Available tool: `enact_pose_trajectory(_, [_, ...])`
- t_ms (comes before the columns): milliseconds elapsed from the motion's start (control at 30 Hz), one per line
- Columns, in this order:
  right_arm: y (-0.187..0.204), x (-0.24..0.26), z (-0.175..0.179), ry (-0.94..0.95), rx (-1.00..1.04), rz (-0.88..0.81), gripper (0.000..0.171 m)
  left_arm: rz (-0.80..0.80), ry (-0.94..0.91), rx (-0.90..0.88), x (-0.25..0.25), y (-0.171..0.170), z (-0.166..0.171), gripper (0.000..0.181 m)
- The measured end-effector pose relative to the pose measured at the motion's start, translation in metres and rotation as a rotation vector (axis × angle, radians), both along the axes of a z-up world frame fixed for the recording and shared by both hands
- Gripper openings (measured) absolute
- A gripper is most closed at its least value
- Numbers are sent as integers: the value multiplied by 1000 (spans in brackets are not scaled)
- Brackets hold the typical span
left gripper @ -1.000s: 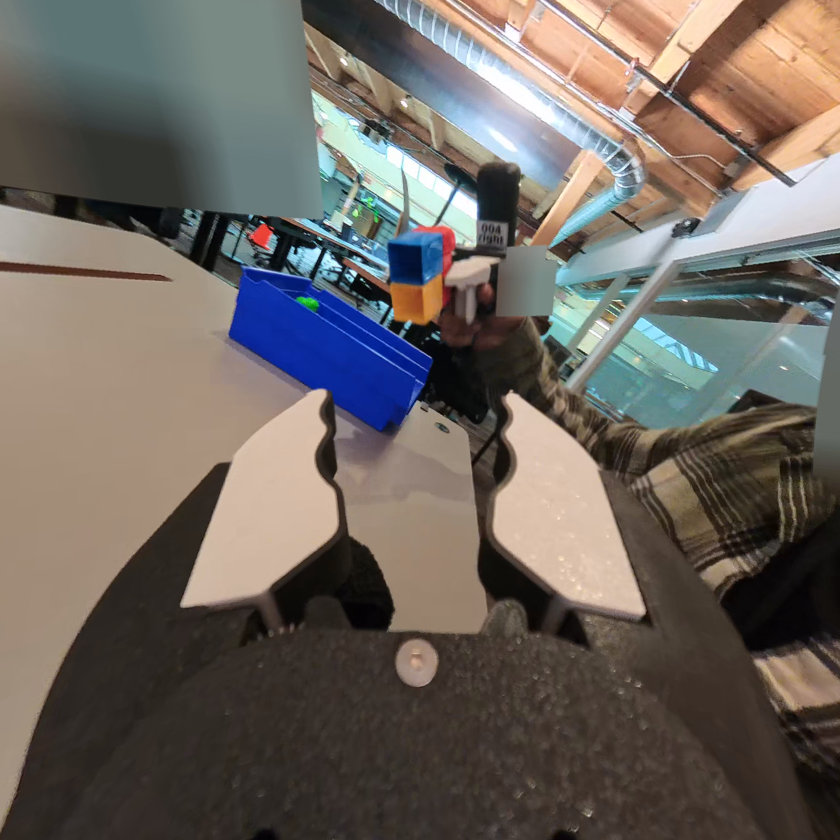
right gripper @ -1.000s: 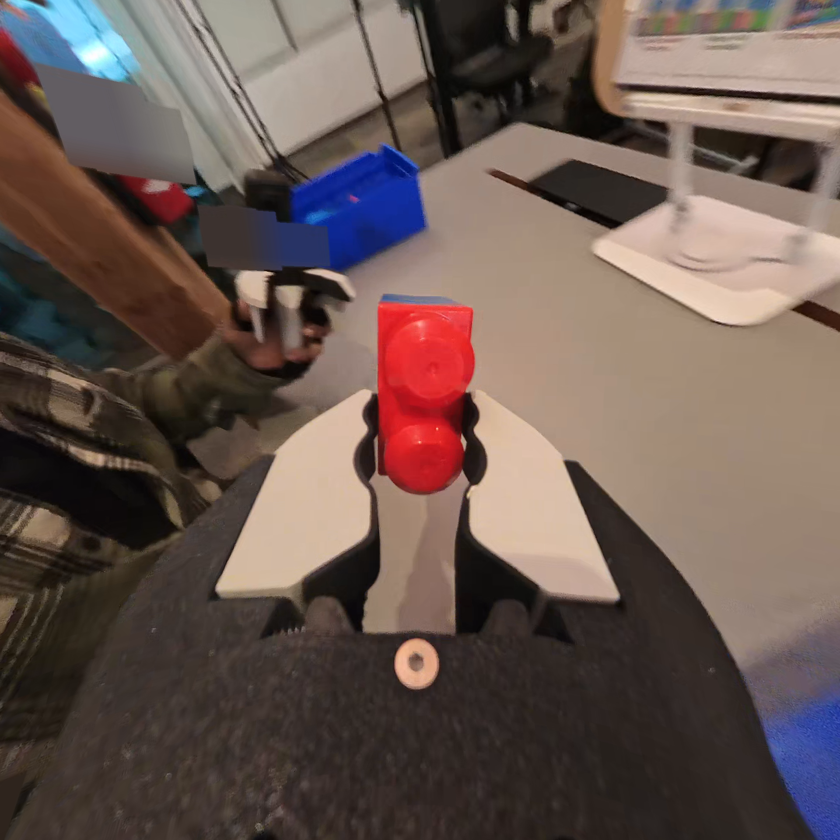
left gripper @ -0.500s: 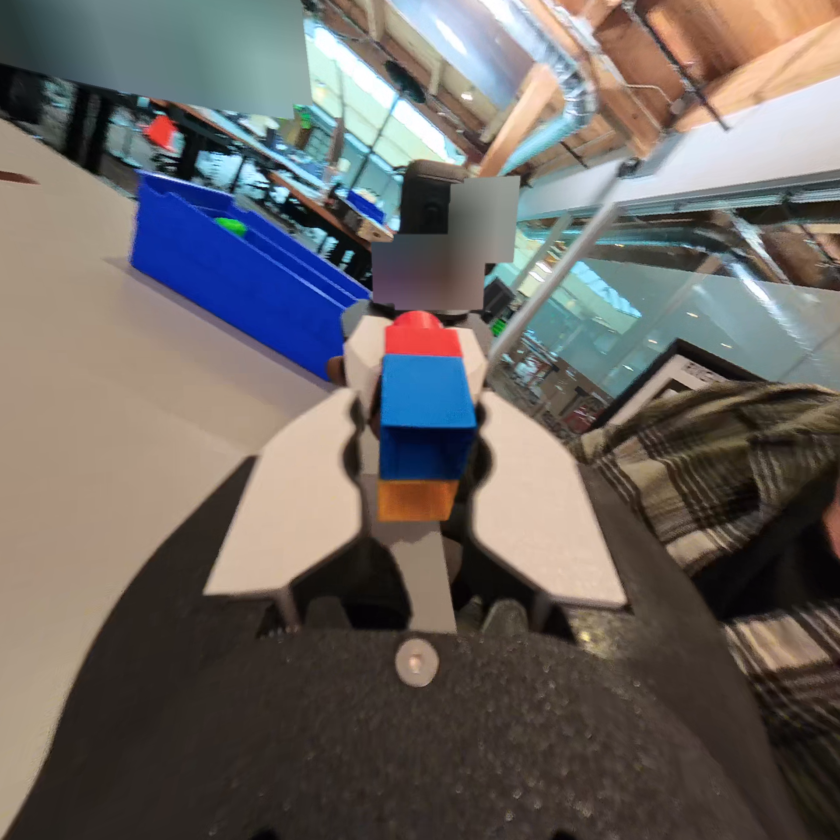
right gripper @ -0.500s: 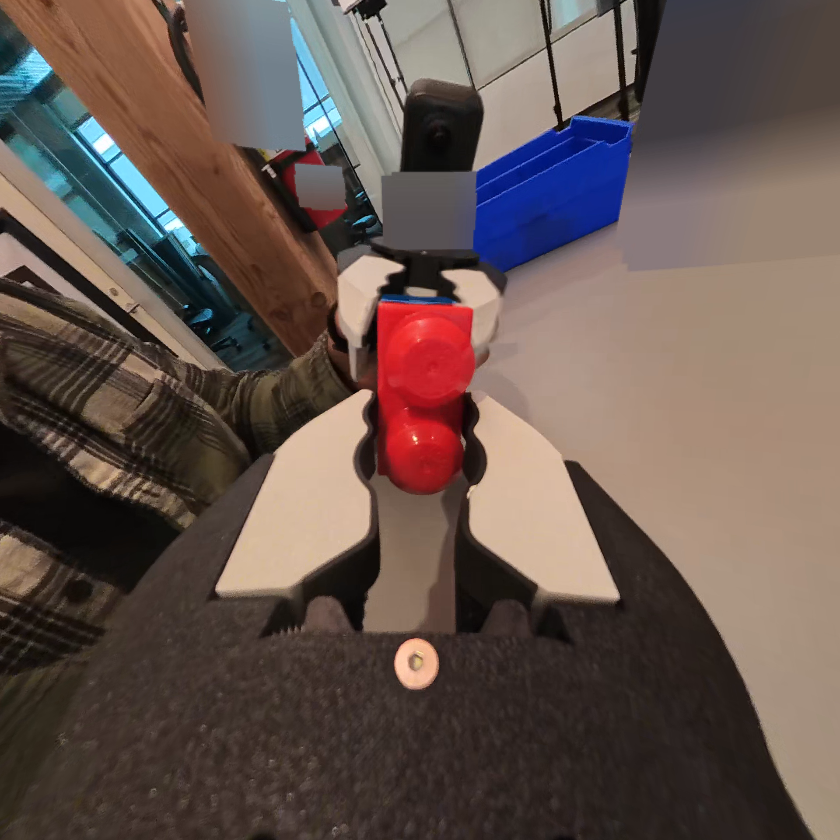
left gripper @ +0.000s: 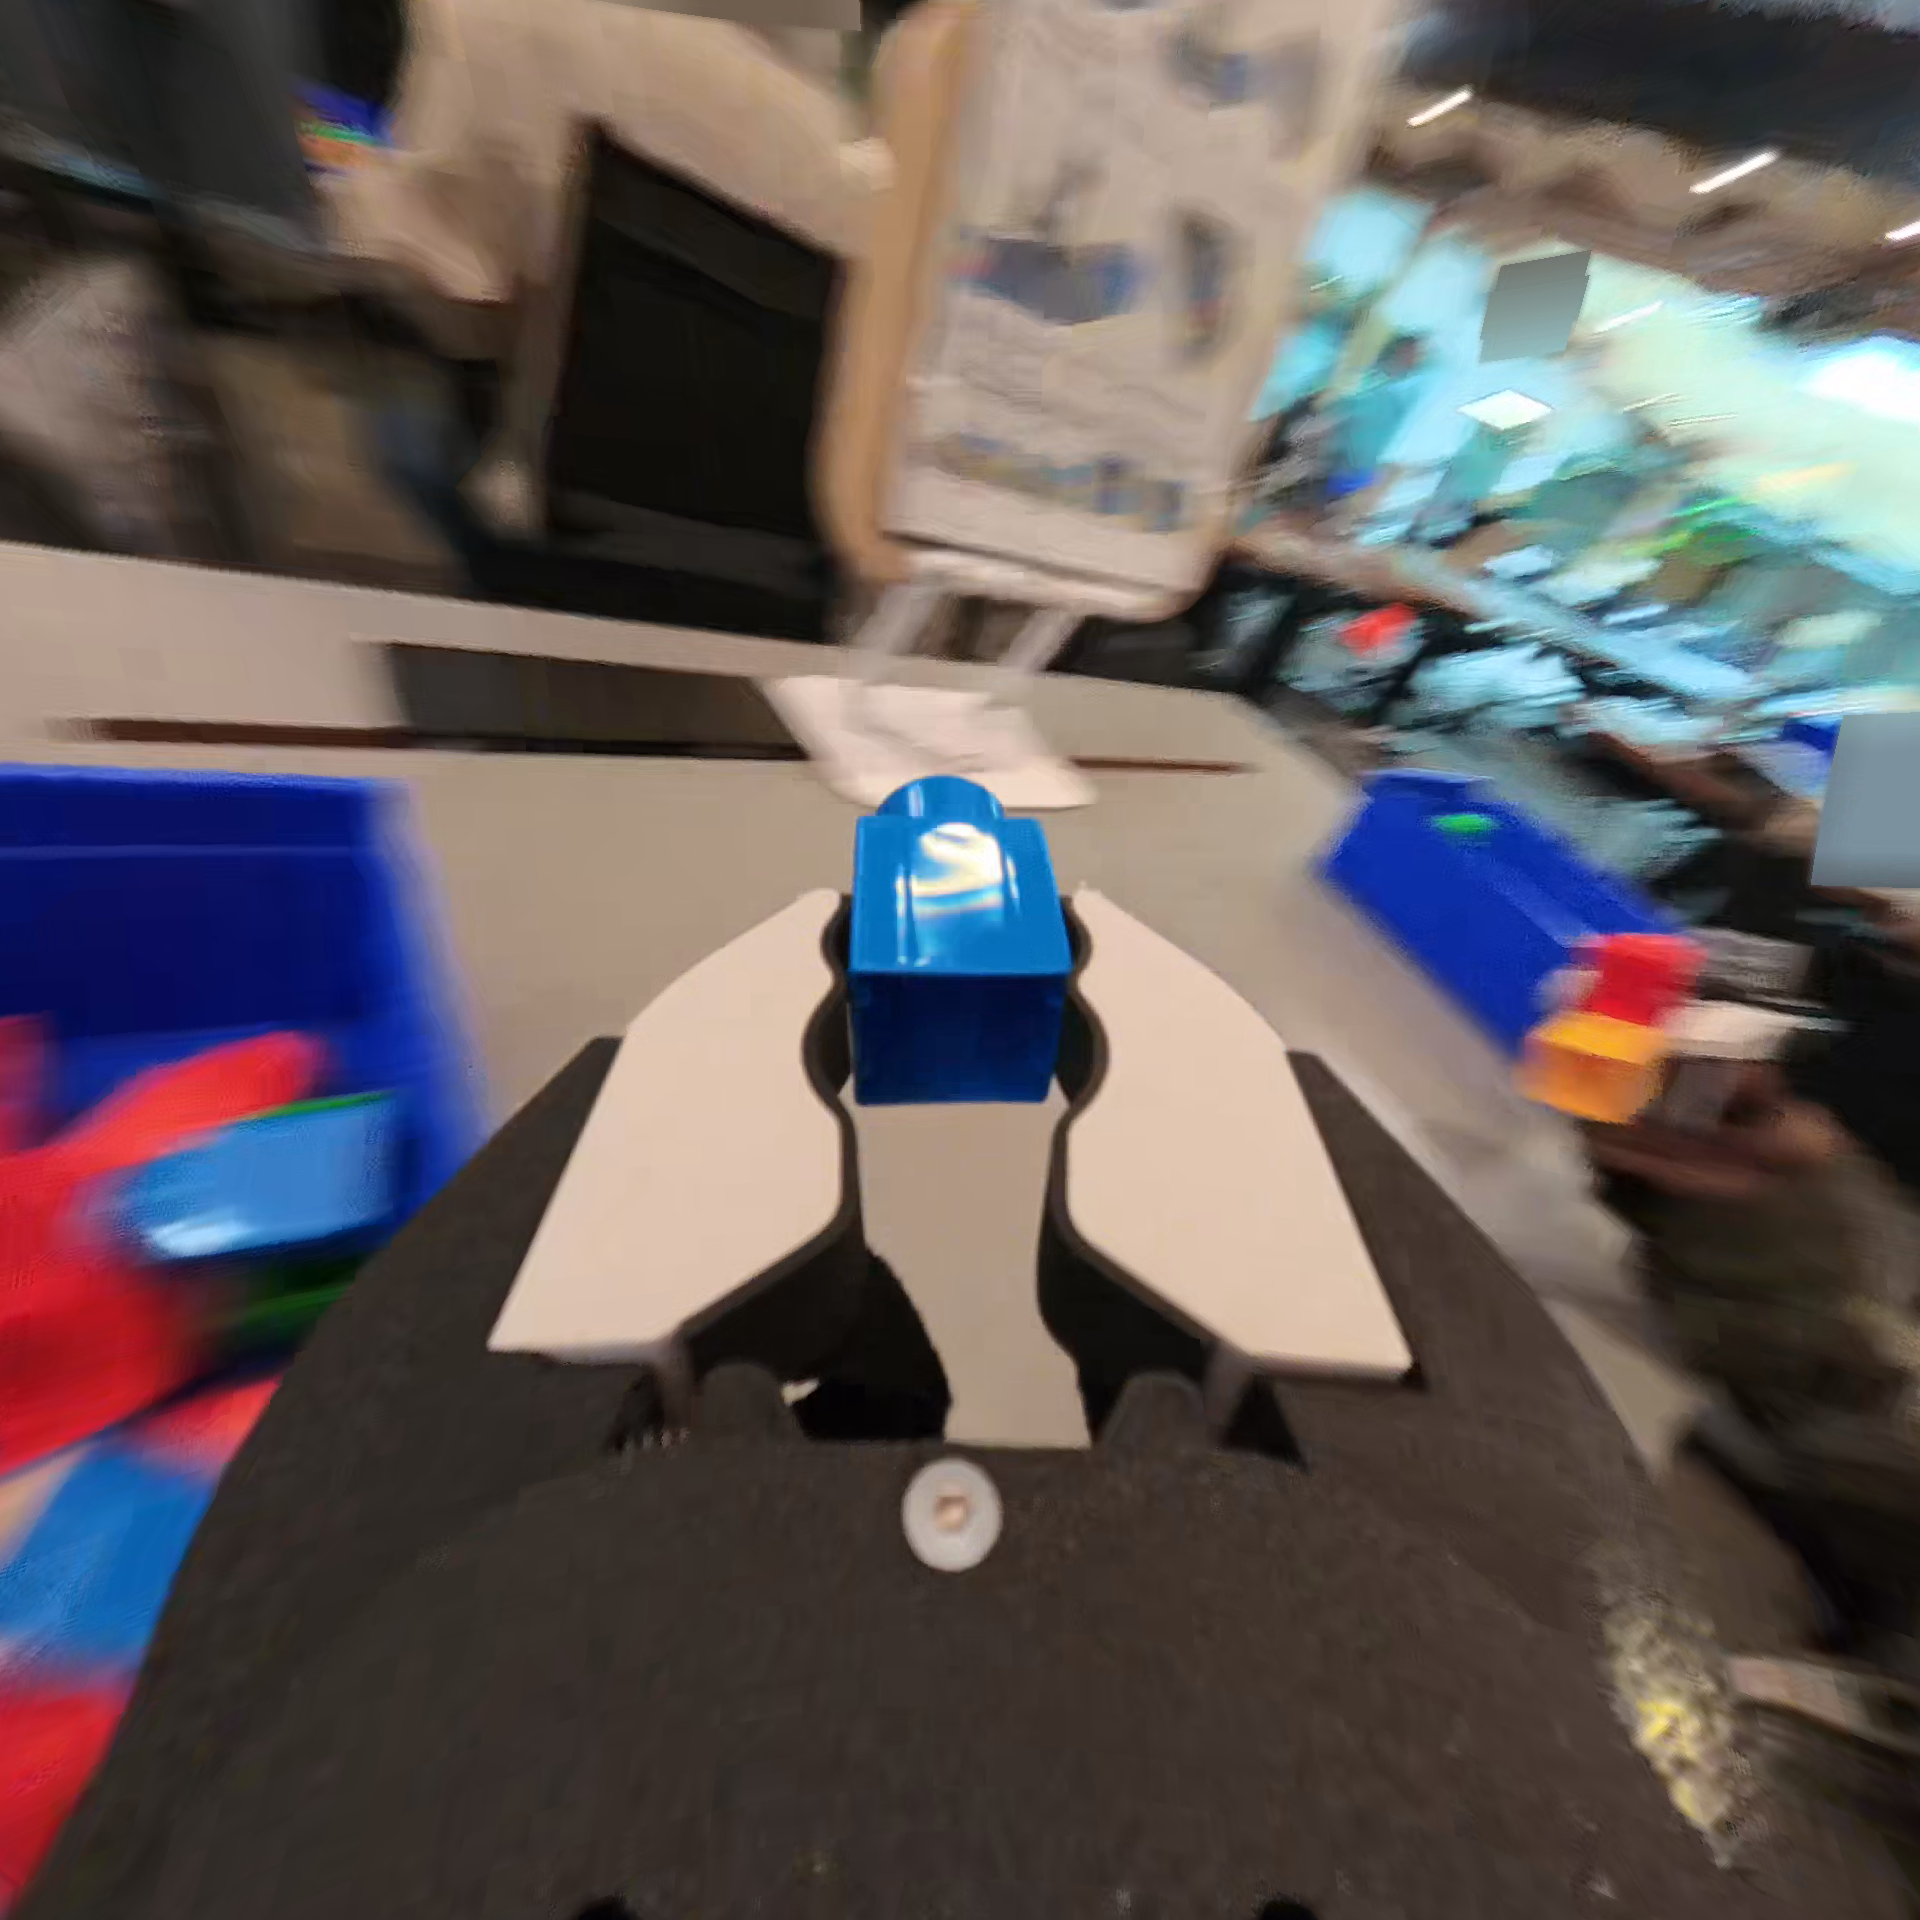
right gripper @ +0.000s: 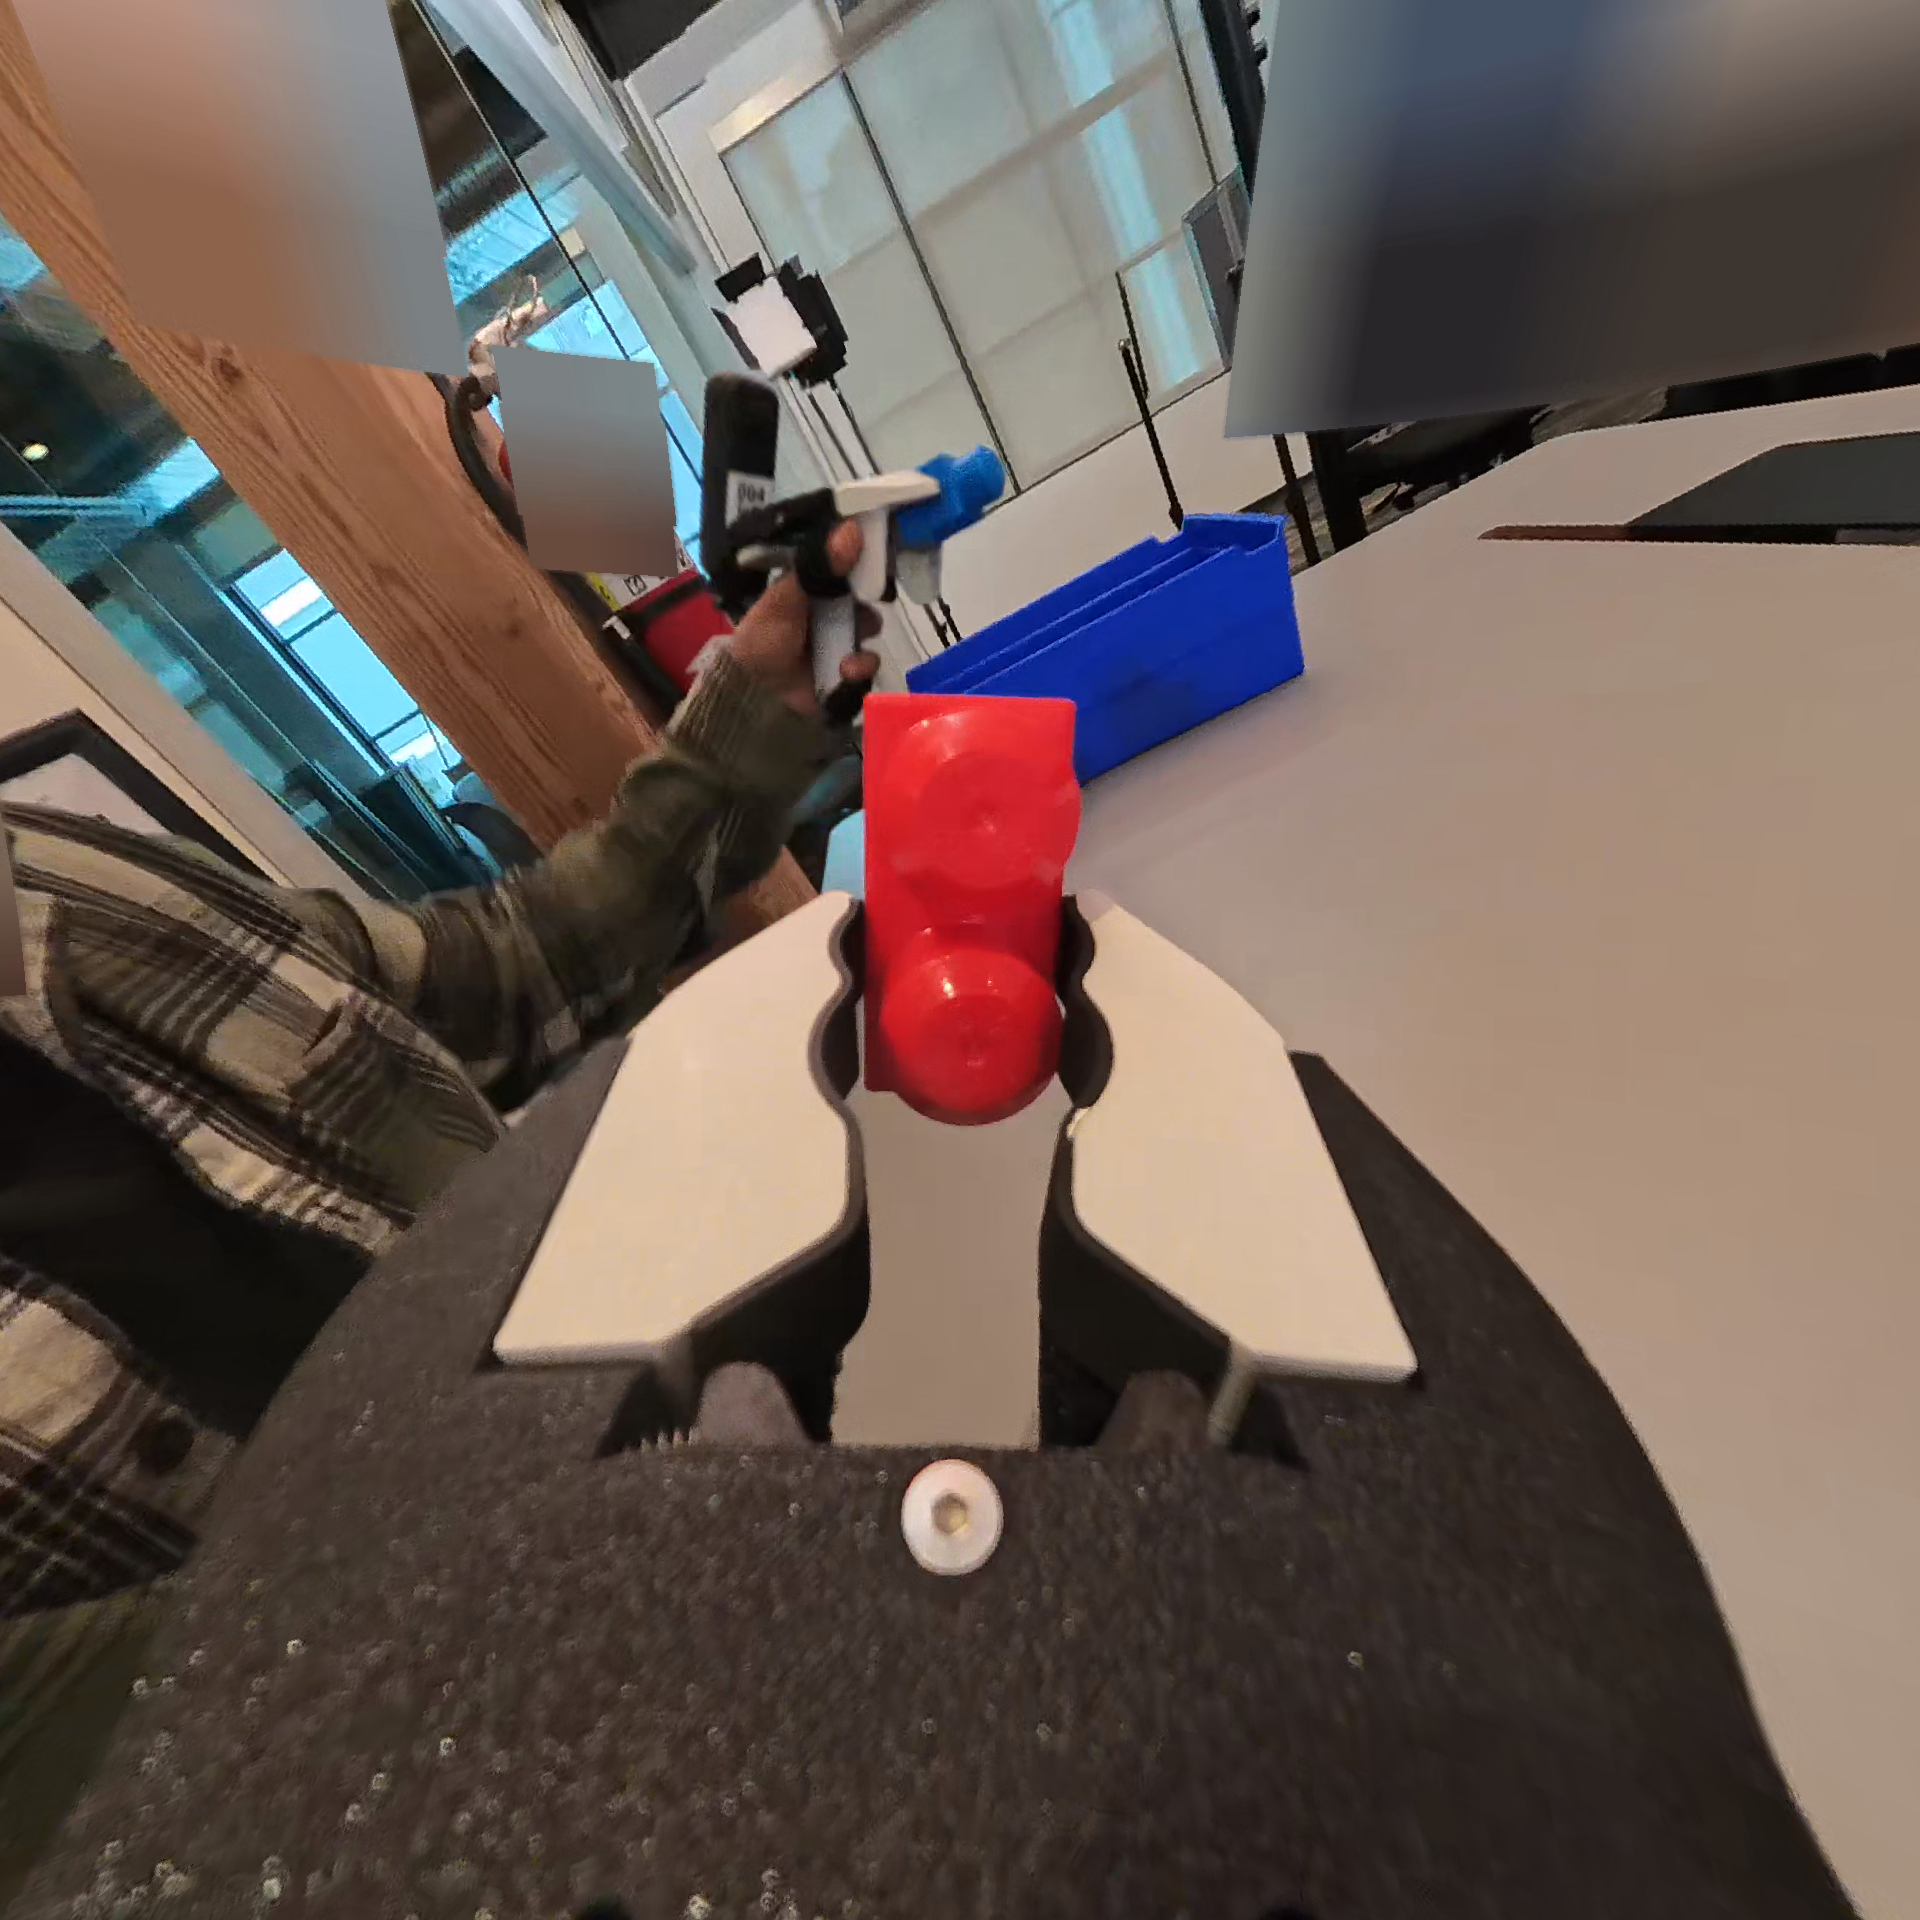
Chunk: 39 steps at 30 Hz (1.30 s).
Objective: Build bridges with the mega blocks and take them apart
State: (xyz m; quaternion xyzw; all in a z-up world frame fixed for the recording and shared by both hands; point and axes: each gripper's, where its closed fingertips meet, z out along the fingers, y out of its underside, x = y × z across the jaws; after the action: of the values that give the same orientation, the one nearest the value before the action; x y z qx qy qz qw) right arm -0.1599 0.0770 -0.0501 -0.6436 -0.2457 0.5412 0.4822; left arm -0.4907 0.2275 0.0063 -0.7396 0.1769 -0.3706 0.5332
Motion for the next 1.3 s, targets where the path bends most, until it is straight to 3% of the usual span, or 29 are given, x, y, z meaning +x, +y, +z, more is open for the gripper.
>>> enact_pose_trajectory(167, [-1, -7, -8, -33, -10, 18, 34, 172, 27, -214, -115, 45, -34, 37])
enact_pose_trajectory(300, [0, -6, -9, -36, -14, 9, 34, 200, 35, -350, -143, 63, -75, 37])
enact_pose_trajectory(433, [1, -7, -15, -48, -27, 5, 34, 203, 17, -404, -150, 74, -95, 37])
enact_pose_trajectory(500, [2, -6, -16, -47, -32, 0, 35, 233, 17, -383, -152, 78, -90, 63])
enact_pose_trajectory(567, [4, -5, -15, -37, -35, -9, 34, 262, 40, -258, -145, 78, -63, 74])
enact_pose_trajectory(633, [5, -4, -14, -27, -35, -16, 34, 230, 76, -143, -117, 66, -31, 82])
enact_pose_trajectory(733, [7, -6, -13, -15, -34, -13, 34, 12, 110, -28, -26, 26, 1, 81])
enact_pose_trajectory(867, [6, -12, -9, 1, -29, 9, 34, -387, 105, -39, 117, -50, -17, 79])
enact_pose_trajectory(1000, [5, -15, -7, 31, -37, 17, 34, -726, -36, -131, 227, -120, -51, 77])
enact_pose_trajectory(1167, [3, -16, -7, 41, -39, 23, 34, -927, -183, -247, 289, -160, -76, 74])
enact_pose_trajectory(1300, [1, -20, -6, 48, -40, 41, 34, -960, -261, -251, 303, -166, -73, 66])
